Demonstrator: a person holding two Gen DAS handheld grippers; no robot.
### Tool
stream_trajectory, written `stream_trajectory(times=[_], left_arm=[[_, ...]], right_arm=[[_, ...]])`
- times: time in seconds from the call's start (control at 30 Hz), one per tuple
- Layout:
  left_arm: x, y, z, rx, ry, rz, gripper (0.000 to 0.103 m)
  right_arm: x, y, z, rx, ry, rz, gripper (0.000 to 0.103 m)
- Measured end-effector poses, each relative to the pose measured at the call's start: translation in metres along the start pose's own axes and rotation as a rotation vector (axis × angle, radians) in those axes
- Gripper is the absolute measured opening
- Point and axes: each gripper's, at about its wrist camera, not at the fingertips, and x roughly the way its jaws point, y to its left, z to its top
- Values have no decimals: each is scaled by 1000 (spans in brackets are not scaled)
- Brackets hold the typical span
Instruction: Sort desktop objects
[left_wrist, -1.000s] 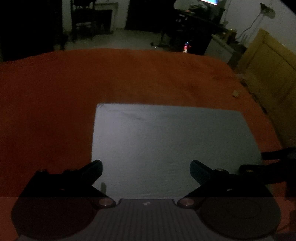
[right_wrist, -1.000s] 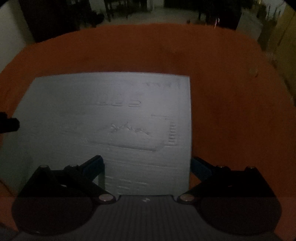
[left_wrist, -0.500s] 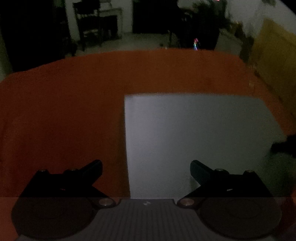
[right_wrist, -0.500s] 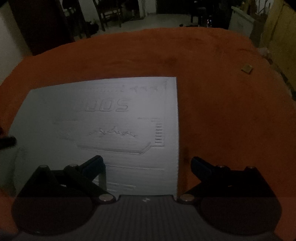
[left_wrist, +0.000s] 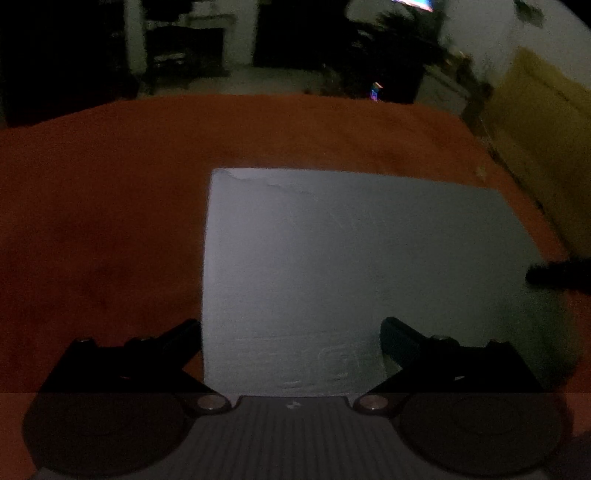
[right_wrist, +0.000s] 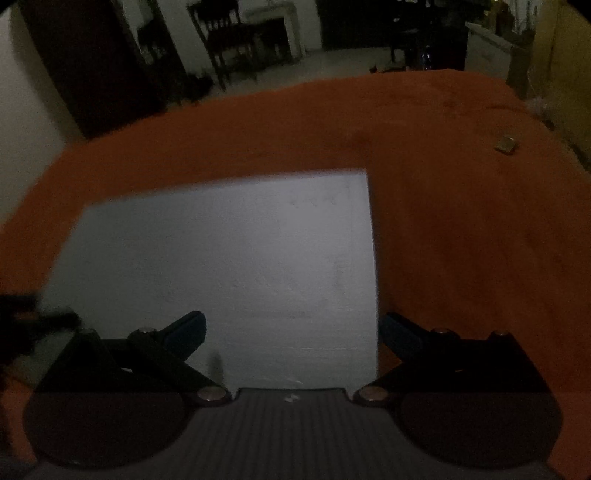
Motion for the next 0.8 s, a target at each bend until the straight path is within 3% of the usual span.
stream_trajectory(times=[0.17, 0.8], left_arm=[[-1, -4, -2, -20, -10, 28, 103], [-4, -1, 2, 1, 10, 30, 103]], right_arm=[[15, 4, -7, 7, -41, -22, 103], [-2, -2, -10, 119, 36, -33, 103]])
